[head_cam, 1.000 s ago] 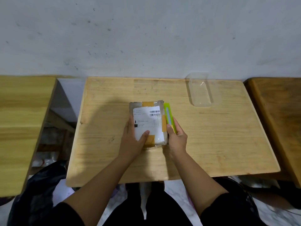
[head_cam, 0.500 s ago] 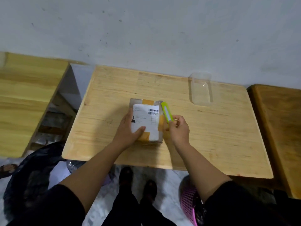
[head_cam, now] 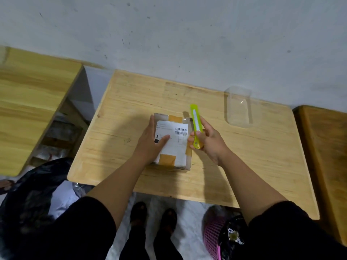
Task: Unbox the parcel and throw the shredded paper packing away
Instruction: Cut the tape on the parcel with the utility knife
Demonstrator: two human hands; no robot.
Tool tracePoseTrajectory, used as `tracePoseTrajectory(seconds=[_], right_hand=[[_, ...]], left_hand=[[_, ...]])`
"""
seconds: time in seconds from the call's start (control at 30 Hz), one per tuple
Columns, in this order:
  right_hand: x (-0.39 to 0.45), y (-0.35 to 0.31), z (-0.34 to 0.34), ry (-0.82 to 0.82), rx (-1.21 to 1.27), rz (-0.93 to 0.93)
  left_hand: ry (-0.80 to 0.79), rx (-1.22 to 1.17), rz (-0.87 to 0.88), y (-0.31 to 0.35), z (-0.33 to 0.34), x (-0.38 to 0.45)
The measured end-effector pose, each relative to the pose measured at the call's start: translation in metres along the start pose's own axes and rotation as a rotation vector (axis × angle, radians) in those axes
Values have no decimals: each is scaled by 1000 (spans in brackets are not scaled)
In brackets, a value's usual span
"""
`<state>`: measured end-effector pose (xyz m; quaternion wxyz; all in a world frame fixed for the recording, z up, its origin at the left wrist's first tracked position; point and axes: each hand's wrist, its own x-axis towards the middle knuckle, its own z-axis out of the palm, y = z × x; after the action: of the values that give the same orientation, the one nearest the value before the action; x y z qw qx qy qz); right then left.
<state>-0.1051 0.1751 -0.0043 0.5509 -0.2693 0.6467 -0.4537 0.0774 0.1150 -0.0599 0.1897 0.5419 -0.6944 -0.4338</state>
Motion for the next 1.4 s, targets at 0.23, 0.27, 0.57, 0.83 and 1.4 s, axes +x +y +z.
tracePoseTrajectory(seconds=[0.23,0.27,0.57,0.83,1.4], right_hand=[[3,0,-6,35,-76,-32],[4,-1,-6,43,-84,-44],[31,-19,-27,83,-703,-259],[71,-75,-29,-211,-1269,-386],[84,-95,-17,-356,-1359,-405]], left_hand=[[9,-34,-4,1,-2,-3],[10,-37,-6,1,-2,-2],[13,-50,-31,3,-1,-5],[24,-26,-36,5,-1,-3],[28,-9,-40,6,-2,-4]])
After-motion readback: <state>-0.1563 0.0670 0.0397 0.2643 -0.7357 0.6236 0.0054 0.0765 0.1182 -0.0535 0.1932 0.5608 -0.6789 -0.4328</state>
